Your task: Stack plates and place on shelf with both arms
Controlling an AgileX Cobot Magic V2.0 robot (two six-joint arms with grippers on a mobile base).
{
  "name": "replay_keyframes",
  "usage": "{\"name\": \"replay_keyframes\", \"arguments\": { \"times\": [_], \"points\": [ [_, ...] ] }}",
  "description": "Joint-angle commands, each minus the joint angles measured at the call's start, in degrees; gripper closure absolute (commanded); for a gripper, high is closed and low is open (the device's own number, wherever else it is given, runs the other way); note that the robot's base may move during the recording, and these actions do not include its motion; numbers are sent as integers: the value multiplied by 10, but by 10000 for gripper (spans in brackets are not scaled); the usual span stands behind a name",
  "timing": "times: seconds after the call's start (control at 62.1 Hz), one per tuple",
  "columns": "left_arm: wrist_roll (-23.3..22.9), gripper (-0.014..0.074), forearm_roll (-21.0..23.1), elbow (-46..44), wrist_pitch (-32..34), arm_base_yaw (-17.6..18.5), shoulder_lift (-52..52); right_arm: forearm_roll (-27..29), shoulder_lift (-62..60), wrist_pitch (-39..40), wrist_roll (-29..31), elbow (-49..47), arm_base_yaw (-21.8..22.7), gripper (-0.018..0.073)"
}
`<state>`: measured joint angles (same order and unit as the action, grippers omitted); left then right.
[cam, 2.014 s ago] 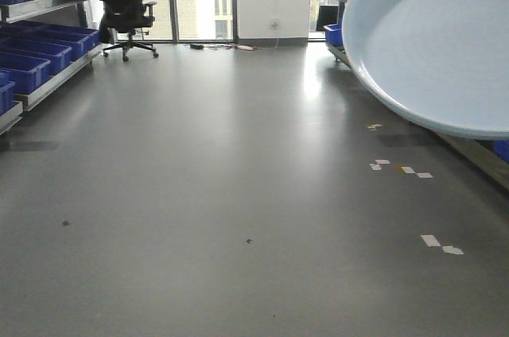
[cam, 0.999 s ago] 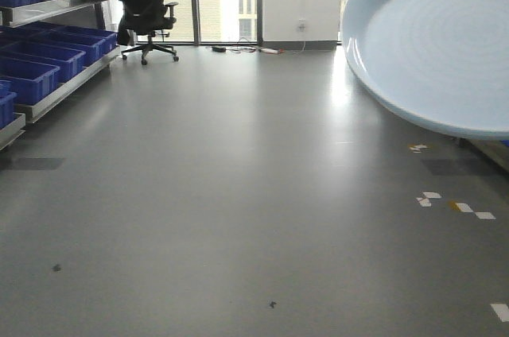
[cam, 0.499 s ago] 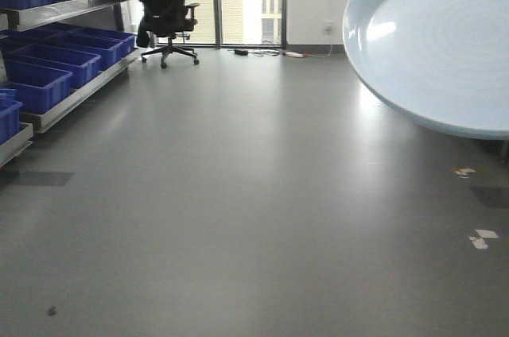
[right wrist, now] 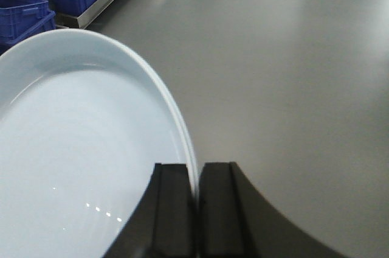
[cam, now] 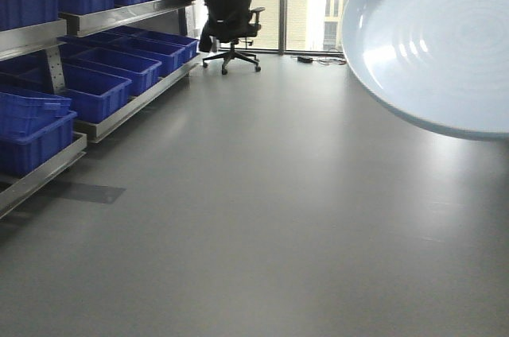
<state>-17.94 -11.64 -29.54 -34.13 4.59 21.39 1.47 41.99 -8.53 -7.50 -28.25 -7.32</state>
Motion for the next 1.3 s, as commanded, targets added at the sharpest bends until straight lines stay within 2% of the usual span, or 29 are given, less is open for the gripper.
{"name": "replay_keyframes", "arguments": {
  "times": [0.0, 1.289],
  "points": [
    [-1, 507, -4, -16, 47, 3, 3, -1, -5, 55, 1, -19, 3, 511],
    [-1, 507, -4, -16, 48, 3, 3, -1, -5, 55, 1, -19, 3, 511]
  ]
}}
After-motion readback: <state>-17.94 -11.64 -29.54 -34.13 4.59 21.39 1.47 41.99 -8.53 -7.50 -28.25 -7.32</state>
